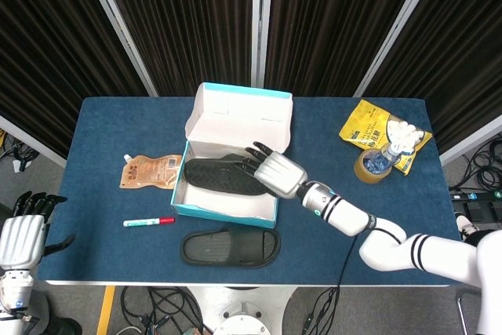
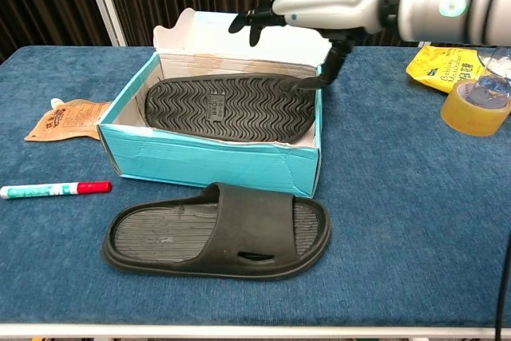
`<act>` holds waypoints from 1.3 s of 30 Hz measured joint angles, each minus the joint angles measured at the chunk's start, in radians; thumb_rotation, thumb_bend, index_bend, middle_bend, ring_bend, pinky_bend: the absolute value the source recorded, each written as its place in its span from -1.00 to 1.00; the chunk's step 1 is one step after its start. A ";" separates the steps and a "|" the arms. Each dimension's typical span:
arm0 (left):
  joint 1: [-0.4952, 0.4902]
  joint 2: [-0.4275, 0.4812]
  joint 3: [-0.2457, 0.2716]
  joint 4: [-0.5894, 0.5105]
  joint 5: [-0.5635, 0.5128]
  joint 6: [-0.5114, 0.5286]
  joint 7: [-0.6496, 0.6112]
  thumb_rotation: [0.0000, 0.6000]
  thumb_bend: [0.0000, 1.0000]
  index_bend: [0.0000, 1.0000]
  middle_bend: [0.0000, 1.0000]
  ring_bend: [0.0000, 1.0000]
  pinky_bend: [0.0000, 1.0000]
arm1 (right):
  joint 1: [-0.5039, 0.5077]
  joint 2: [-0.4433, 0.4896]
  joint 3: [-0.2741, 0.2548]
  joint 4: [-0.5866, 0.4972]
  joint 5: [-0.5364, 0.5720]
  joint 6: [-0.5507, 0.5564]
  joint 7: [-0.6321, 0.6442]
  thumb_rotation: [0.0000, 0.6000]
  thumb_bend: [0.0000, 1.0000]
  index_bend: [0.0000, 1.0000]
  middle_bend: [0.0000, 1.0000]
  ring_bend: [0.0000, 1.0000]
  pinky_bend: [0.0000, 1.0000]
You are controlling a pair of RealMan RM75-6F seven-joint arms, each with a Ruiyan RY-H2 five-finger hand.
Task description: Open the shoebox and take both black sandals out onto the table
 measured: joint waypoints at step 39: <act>0.013 -0.007 0.000 0.034 -0.016 0.001 -0.044 1.00 -0.78 -0.46 -0.49 -0.69 -0.78 | 0.228 -0.388 -0.002 0.339 0.568 -0.045 -0.405 1.00 -1.00 -0.48 -0.22 -0.91 -1.00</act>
